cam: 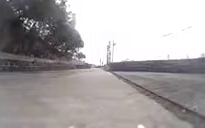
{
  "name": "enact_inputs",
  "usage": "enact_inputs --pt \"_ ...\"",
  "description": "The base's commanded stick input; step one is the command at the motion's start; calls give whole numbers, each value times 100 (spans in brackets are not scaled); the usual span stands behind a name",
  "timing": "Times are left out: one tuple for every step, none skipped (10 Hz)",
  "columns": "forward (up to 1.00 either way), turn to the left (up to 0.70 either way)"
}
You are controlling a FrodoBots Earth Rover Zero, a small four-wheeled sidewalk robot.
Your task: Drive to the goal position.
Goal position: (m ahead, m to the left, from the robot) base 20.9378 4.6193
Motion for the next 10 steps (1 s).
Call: enact_inputs --pt "0 -45" --pt "0 -45" --pt "0 -45" --pt "0 -45" --pt "0 -45" --pt "0 -45" --pt "0 -45" --pt "0 -45" --pt "0 -45" --pt "0 -45"
